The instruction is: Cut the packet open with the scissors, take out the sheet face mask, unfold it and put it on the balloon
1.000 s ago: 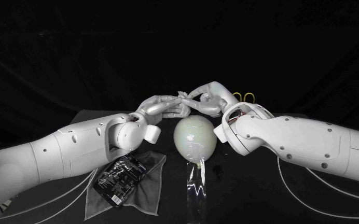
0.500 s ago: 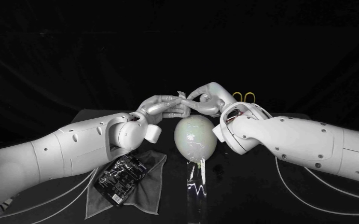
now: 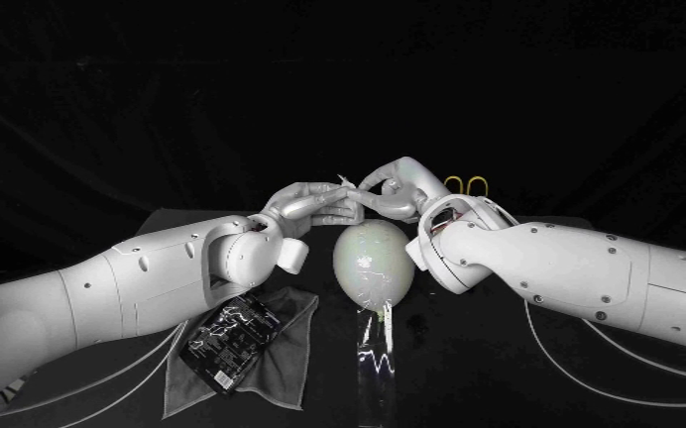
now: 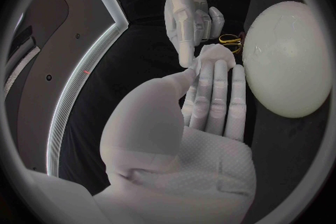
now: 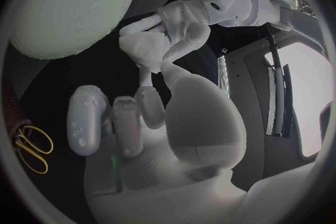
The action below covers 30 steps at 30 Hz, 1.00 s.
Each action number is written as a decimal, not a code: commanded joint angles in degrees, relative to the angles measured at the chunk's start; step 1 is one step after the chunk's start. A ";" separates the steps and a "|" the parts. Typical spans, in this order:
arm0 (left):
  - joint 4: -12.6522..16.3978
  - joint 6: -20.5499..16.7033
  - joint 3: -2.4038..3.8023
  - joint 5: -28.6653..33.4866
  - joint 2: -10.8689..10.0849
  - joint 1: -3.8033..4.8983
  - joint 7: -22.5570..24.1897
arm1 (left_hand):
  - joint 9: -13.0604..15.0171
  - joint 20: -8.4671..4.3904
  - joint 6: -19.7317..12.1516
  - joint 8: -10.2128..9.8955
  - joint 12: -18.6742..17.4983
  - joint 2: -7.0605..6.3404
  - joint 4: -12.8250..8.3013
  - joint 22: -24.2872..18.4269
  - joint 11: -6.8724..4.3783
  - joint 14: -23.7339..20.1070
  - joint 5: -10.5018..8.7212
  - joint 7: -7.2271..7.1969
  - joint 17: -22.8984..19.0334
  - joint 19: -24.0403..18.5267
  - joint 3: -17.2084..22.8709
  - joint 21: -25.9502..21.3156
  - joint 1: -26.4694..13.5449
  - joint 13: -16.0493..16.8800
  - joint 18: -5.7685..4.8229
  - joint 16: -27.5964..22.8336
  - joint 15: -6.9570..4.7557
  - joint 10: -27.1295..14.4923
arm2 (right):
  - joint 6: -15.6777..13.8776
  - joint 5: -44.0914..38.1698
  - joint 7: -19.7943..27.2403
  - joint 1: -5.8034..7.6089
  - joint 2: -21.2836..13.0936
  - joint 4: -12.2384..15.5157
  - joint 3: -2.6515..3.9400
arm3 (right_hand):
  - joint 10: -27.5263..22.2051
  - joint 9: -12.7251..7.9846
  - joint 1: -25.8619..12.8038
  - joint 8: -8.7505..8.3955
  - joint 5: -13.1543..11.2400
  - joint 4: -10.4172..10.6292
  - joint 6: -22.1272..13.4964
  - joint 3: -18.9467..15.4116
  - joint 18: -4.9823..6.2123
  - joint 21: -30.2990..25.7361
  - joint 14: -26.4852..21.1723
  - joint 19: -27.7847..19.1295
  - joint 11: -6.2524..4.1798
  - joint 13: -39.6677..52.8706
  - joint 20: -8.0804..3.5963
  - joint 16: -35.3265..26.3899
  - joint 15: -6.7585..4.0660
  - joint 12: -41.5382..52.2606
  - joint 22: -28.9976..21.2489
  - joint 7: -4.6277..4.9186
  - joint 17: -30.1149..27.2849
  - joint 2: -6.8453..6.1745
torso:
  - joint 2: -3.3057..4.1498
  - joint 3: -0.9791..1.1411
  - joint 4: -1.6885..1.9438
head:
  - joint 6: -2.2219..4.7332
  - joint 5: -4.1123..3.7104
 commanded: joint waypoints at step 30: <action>0.04 -0.24 0.07 -0.54 0.03 0.08 0.09 | 5.65 -0.02 0.41 0.19 0.30 -0.07 -0.50 0.15 0.01 -0.27 0.20 -0.14 0.20 0.23 0.26 0.34 0.19 0.08 0.64 0.46 -0.26 0.23 | -0.97 2.53 3.48 -0.14 -0.34 0.85 0.03 | 1.97 1.80 3.56 5.02 4.85 -9.70 1.06 20.39 -0.45 2.55 5.34 1.25 -1.29 5.46 -1.30 0.45 -1.41 2.96 11.87 -0.84 12.78 3.74 | -0.01 0.00 0.02 | 0.02 -0.01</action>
